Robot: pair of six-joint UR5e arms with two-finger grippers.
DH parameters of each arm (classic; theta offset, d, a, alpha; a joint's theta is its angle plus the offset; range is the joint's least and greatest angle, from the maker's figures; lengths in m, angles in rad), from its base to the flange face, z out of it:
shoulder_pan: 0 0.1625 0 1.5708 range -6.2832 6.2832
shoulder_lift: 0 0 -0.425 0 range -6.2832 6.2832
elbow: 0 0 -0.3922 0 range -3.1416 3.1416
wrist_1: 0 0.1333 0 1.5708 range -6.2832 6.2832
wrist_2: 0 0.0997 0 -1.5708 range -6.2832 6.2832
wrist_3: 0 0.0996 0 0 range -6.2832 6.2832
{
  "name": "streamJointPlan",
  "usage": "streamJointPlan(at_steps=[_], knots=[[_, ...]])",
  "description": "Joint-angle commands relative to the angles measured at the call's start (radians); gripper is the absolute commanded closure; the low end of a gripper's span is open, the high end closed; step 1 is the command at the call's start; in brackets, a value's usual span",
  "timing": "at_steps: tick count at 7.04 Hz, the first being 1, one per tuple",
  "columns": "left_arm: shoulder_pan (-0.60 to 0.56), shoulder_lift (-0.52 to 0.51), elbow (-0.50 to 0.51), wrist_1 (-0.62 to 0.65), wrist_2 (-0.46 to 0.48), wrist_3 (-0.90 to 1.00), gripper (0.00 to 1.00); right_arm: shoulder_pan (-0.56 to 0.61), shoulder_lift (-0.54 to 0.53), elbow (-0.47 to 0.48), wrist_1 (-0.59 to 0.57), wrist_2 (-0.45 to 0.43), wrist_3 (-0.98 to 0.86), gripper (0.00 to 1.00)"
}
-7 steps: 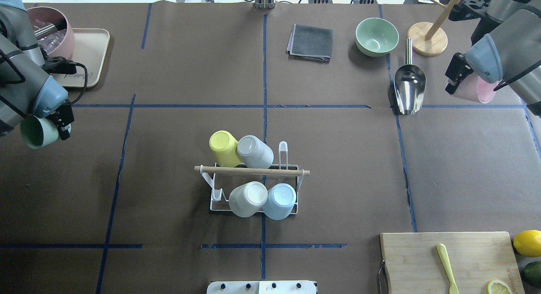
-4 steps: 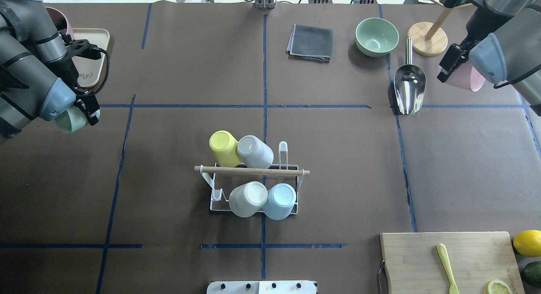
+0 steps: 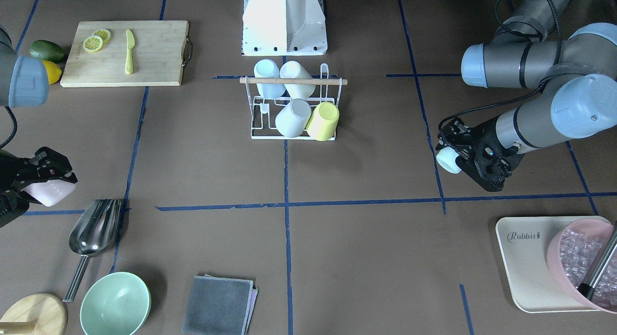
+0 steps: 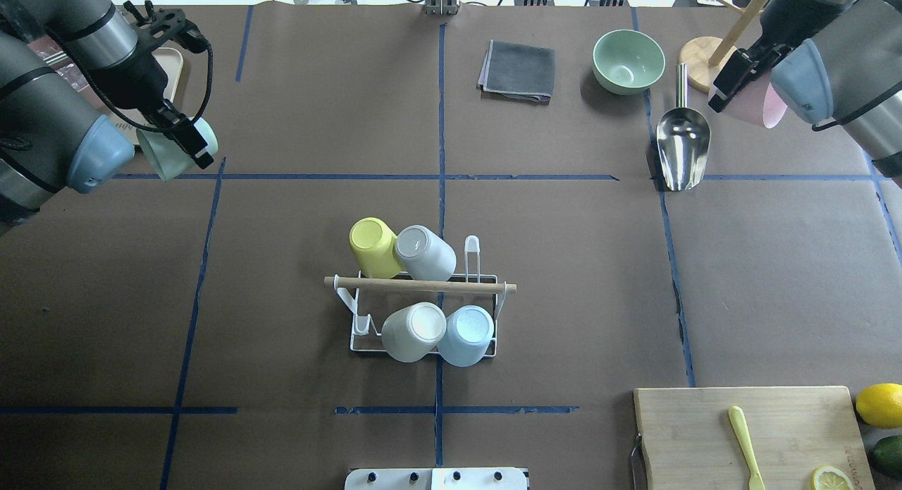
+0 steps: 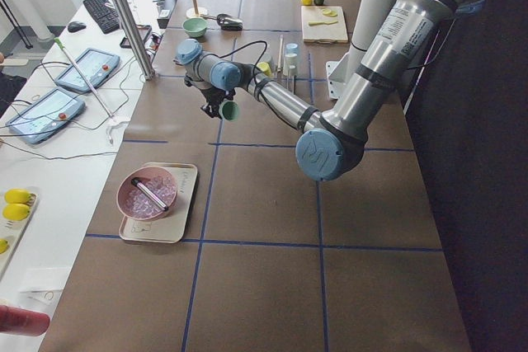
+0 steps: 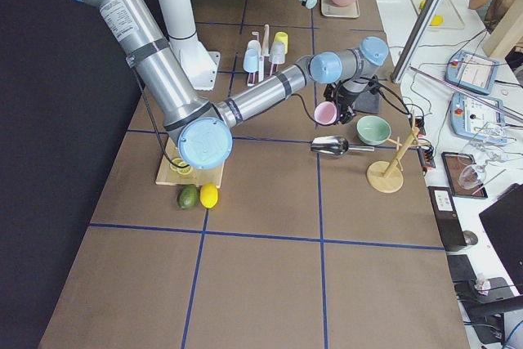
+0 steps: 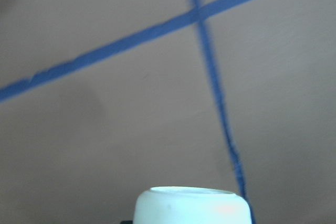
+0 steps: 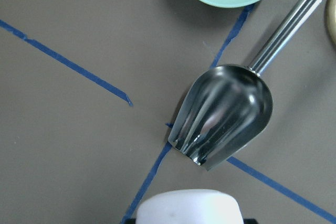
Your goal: Place cup on cup holder
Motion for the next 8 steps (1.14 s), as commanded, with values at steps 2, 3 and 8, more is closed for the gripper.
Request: streamJointPlan(at_steps=[2, 3, 8], knots=[[0.001, 0.060, -0.083, -0.442, 0.005, -0.058, 0.97, 0.011, 0.041, -0.003, 0.116, 0.032, -0.001, 0.98], [0.007, 0.109, -0.147, -0.582, 0.052, -0.058, 0.97, -0.001, 0.009, -0.005, 0.258, 0.040, 0.000, 1.00], [0.298, 0.200, -0.292, -1.122, 0.481, -0.372, 0.96, -0.065, 0.016, -0.020, 0.756, 0.032, 0.034, 1.00]])
